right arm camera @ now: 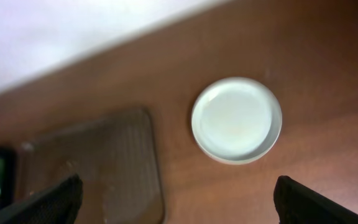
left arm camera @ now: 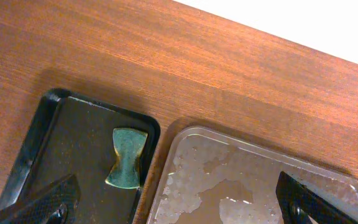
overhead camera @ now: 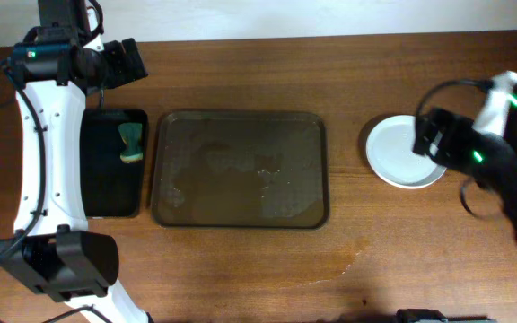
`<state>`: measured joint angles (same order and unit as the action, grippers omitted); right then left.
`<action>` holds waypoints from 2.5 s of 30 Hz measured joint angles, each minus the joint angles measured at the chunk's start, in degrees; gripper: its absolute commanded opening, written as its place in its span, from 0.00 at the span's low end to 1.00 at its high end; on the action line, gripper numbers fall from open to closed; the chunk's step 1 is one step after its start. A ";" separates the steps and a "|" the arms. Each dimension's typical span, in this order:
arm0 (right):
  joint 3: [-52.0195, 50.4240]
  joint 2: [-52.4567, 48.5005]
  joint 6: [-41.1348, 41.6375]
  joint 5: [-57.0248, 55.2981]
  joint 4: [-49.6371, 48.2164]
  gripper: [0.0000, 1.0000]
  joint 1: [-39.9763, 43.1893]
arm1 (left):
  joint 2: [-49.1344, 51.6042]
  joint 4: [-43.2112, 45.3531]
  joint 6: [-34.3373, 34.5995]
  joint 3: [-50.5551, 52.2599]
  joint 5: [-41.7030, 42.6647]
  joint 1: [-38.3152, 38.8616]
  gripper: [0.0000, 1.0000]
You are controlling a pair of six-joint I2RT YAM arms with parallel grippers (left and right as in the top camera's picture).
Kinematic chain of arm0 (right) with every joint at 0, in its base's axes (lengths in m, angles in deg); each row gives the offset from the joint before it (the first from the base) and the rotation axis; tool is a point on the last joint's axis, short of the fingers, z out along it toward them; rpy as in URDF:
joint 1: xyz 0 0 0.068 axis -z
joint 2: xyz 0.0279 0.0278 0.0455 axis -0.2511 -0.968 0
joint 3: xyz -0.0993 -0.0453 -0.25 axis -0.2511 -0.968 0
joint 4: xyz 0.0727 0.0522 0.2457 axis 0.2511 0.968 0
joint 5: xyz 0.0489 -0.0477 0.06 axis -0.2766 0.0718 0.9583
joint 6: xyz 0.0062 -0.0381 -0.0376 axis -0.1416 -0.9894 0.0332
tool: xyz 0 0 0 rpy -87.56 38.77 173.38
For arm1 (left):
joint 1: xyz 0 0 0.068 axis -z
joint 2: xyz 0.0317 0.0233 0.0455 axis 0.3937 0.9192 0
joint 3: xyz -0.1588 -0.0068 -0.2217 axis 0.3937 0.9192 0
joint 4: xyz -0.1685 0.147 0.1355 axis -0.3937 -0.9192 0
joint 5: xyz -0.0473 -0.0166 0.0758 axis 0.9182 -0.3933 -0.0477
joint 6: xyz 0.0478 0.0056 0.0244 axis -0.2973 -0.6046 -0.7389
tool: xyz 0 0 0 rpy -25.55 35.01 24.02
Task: Clean dirty plates on tray and stack at the side
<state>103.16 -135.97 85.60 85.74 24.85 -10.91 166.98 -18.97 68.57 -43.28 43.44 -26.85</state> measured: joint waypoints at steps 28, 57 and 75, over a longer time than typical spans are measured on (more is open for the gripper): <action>-75.93 57.57 -6.32 0.17 -62.07 0.98 0.00 | 0.42 -0.17 0.00 0.00 0.42 0.00 0.99; -94.38 64.02 -6.34 0.44 -67.36 0.98 0.00 | 0.42 -0.17 0.00 0.00 0.42 0.00 0.99; -94.38 63.95 -6.40 0.46 -67.32 0.98 0.00 | -35.21 24.59 -4.90 40.13 -8.68 -0.04 0.99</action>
<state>8.78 -72.02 79.19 86.20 -42.47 -10.91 131.77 5.62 63.67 -3.15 34.76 -26.89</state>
